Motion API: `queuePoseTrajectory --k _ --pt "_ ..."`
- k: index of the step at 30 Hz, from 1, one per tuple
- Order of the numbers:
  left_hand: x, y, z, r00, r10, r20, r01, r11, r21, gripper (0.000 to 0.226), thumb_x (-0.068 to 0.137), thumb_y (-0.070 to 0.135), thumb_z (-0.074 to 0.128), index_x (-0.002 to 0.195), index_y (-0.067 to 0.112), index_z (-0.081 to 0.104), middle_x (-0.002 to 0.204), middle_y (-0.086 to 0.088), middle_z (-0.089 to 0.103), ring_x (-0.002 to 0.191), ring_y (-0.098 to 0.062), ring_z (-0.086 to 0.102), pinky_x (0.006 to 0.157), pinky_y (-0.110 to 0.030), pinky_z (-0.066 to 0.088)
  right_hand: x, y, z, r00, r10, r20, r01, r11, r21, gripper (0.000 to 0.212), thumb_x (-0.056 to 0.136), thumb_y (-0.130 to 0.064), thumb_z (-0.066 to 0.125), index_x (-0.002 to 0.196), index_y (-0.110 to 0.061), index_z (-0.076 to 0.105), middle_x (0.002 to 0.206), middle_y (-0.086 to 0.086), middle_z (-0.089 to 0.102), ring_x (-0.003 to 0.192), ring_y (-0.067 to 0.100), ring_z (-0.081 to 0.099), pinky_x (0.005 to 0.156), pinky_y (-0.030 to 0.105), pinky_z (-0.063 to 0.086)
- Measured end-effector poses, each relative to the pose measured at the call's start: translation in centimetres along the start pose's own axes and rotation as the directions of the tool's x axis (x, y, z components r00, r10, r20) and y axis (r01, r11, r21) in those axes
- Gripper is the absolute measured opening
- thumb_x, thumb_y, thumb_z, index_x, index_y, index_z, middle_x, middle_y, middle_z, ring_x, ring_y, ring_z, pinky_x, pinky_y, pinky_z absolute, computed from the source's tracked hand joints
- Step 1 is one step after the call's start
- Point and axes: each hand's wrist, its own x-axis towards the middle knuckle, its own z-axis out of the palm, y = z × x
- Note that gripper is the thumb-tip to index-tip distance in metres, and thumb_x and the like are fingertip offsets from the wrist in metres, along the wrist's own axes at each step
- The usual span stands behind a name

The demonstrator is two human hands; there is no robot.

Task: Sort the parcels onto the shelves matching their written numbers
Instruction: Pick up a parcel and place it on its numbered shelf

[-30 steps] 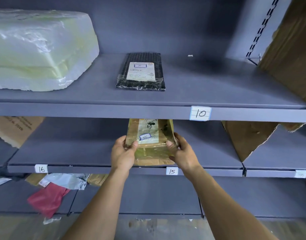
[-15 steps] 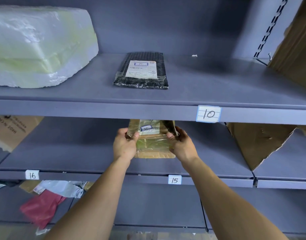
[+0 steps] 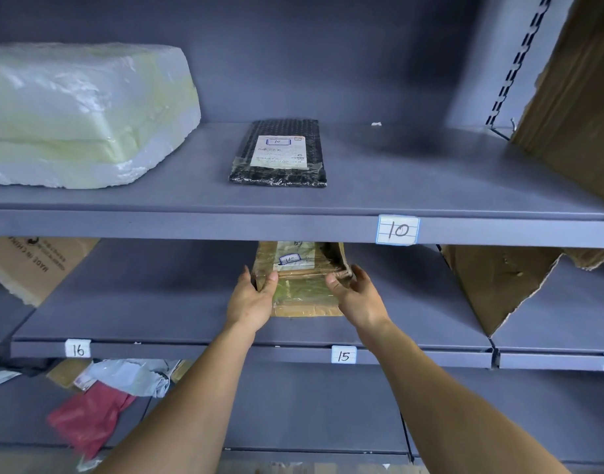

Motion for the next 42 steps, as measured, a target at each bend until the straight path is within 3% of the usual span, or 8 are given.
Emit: queuePoseTrajectory --k 4,8,13,16,23,26,31,42 --pt "-3.8 0.6 -0.9 1.000 0.005 0.024 -0.008 0.990 0.143 0.055 0.100 0.042 0.052 0.145 0.011 0.043 0.143 -0.008 0.054 0.131 -0.027 0.051 0.092 -0.026 0.037 -3.2 -0.5 -0.7 0.999 0.045 -0.002 -0.045 0.988 -0.151 0.068 0.097 -0.044 0.061 0.153 -0.018 0.034 0.149 0.002 0.047 0.134 0.022 0.049 0.111 0.039 0.039" --pt "-7.1 1.0 -2.4 0.993 0.008 0.119 -0.037 0.969 0.244 0.033 0.100 0.041 0.053 0.125 0.019 0.057 0.126 -0.001 0.062 0.124 -0.024 0.056 0.095 -0.030 0.043 -6.6 -1.8 -1.4 0.995 0.101 0.005 -0.094 0.945 -0.313 0.060 0.098 -0.045 0.058 0.149 -0.016 0.044 0.151 0.005 0.048 0.134 0.025 0.050 0.104 0.033 0.041" --pt "-11.8 3.5 -4.9 0.970 0.066 0.233 -0.147 0.926 0.348 0.044 0.098 0.042 0.055 0.136 0.020 0.055 0.139 0.002 0.059 0.125 -0.021 0.056 0.098 -0.028 0.045 -12.1 -5.4 -2.4 0.994 0.112 -0.011 -0.104 0.885 -0.454 0.055 0.100 -0.044 0.055 0.147 -0.017 0.046 0.145 0.006 0.054 0.121 0.026 0.057 0.096 0.035 0.051" --pt "-14.4 5.3 -6.2 0.948 0.114 0.296 -0.228 0.894 0.385 0.046 0.098 0.042 0.054 0.140 0.021 0.052 0.144 0.002 0.055 0.129 -0.021 0.053 0.102 -0.028 0.043 -15.8 -7.4 -3.1 0.997 0.079 -0.026 -0.081 0.859 -0.506 0.053 0.101 -0.044 0.052 0.148 -0.020 0.044 0.143 0.006 0.055 0.121 0.025 0.056 0.090 0.030 0.049" --pt "-20.1 8.9 -7.0 0.865 0.278 0.418 -0.469 0.746 0.473 0.048 0.099 0.042 0.052 0.143 0.022 0.049 0.146 0.000 0.051 0.132 -0.023 0.048 0.102 -0.032 0.042 -22.1 -8.4 -6.0 1.000 -0.003 -0.007 -0.003 0.691 -0.723 0.057 0.103 -0.042 0.050 0.152 -0.017 0.039 0.154 0.007 0.043 0.139 0.028 0.042 0.108 0.035 0.039" --pt "-22.1 9.6 -5.8 0.828 0.294 0.478 -0.530 0.689 0.494 0.051 0.099 0.043 0.052 0.146 0.022 0.046 0.148 -0.001 0.048 0.134 -0.023 0.045 0.105 -0.033 0.042 -23.9 -7.6 -7.8 1.000 -0.018 -0.017 -0.002 0.617 -0.787 0.057 0.102 -0.044 0.050 0.151 -0.017 0.041 0.152 0.007 0.045 0.139 0.030 0.040 0.112 0.040 0.038" --pt "-26.0 11.1 -2.0 0.756 0.290 0.587 -0.611 0.635 0.473 0.049 0.098 0.046 0.052 0.142 0.023 0.049 0.142 -0.002 0.053 0.129 -0.024 0.049 0.102 -0.037 0.045 -26.8 -6.0 -12.4 0.997 -0.008 -0.079 -0.060 0.572 -0.818 0.053 0.100 -0.045 0.049 0.145 -0.018 0.046 0.146 0.005 0.048 0.137 0.033 0.037 0.112 0.046 0.037" --pt "-36.6 16.0 11.9 0.576 0.320 0.752 -0.762 0.543 0.353 0.048 0.099 0.044 0.051 0.143 0.024 0.048 0.144 0.000 0.050 0.131 -0.020 0.048 0.104 -0.033 0.042 -33.5 -2.4 -29.5 0.959 0.011 -0.282 -0.228 0.622 -0.750 0.056 0.102 -0.043 0.045 0.153 -0.021 0.038 0.155 0.002 0.041 0.145 0.029 0.029 0.115 0.041 0.033"
